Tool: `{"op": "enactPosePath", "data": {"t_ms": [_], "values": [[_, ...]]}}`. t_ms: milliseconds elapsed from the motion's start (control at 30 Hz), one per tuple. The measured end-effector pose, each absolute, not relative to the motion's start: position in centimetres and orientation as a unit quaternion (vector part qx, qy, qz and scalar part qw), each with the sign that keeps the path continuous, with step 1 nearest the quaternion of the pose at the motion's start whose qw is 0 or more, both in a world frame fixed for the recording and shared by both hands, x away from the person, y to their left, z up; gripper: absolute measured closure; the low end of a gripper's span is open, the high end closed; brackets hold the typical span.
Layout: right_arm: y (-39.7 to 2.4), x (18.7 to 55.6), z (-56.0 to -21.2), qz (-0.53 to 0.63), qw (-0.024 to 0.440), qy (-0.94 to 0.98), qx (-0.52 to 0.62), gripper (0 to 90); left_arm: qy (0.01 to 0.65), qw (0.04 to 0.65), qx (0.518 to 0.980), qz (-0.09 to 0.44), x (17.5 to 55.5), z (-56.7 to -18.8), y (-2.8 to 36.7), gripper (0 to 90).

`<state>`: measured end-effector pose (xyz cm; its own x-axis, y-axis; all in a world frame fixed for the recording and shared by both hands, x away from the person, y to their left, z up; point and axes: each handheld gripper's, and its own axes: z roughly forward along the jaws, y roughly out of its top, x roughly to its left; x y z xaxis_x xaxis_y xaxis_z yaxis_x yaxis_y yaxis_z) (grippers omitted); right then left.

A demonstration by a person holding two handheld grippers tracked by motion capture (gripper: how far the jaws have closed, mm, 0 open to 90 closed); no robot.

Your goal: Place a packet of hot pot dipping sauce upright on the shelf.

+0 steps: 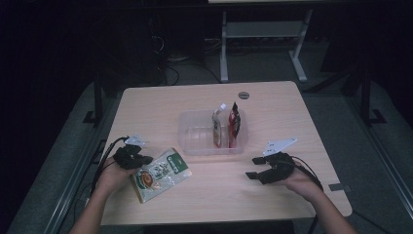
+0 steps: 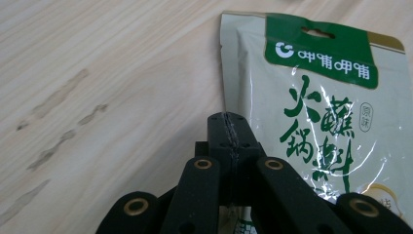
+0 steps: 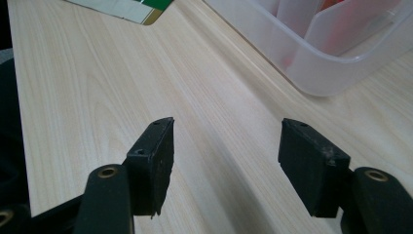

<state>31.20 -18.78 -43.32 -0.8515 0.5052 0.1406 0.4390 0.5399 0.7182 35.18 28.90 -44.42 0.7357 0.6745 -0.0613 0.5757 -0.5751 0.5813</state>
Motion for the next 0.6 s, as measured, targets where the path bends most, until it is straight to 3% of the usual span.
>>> {"op": "enactPosePath", "data": {"t_ms": [600], "values": [[-18.9,31.2,-43.3,0.395,0.04,0.877,0.271,37.6,0.293,0.306,0.904,0.048,34.0,-44.5,24.7,89.6]]}}
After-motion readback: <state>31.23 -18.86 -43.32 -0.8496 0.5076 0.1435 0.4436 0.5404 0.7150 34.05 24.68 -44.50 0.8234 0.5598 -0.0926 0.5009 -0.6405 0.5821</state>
